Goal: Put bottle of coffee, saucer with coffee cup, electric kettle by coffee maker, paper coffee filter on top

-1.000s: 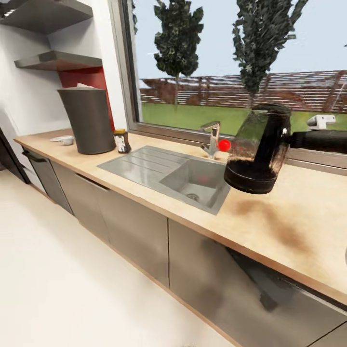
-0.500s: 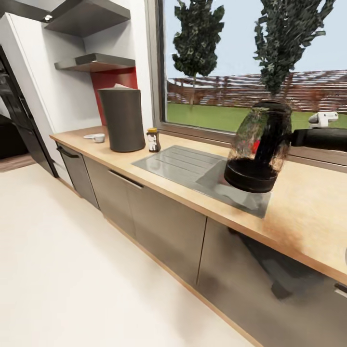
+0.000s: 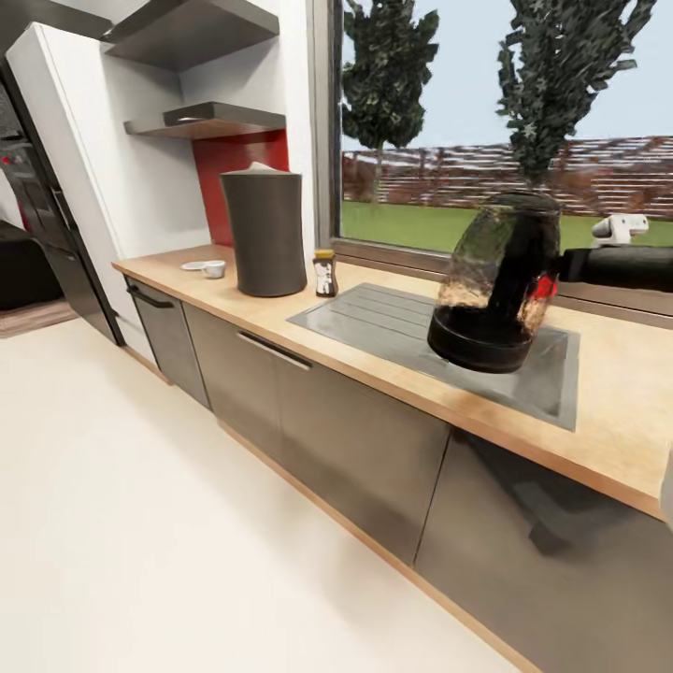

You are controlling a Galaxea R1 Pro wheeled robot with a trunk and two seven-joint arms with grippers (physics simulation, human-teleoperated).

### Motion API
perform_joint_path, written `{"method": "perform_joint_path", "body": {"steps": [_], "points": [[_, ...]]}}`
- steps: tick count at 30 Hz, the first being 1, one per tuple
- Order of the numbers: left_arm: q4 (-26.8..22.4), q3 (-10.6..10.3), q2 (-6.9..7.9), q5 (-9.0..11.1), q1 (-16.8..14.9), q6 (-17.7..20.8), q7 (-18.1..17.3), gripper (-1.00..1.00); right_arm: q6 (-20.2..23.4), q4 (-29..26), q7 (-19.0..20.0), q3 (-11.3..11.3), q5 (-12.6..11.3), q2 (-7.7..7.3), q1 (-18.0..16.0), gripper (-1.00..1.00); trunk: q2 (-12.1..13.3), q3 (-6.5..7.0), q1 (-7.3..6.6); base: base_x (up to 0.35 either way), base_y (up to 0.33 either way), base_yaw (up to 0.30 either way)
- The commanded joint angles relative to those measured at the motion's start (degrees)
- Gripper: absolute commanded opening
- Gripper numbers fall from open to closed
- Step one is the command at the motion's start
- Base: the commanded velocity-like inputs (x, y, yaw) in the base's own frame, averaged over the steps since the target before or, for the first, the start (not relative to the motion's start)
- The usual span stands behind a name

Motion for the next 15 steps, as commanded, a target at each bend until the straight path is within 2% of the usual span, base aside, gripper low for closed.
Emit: {"method": "perform_joint_path", "body": {"steps": [1, 9, 15], "points": [[0.0, -0.4, 0.01, 0.6, 0.0, 0.0, -0.3, 1.00, 0.4, -0.1, 0.5, -0.1, 0.2, 0.03, -0.1, -1.00, 0.0, -0.05, -0.01, 0.002, 0.311, 0.000], [0.0, -0.4, 0.01, 0.6, 0.0, 0.0, -0.3, 1.00, 0.4, -0.2, 0.5, -0.1, 0.3, 0.58, -0.1, -1.00, 0.0, -0.05, -0.01, 0.021, 0.311, 0.000], [0.0, -0.4, 0.01, 0.6, 0.0, 0.0, -0.3, 1.00, 0.5, -0.2, 0.5, 0.2, 0.3, 1.48, 0.2, -1.00, 0.0, -0.05, -0.01, 0.189, 0.287, 0.000]]}}
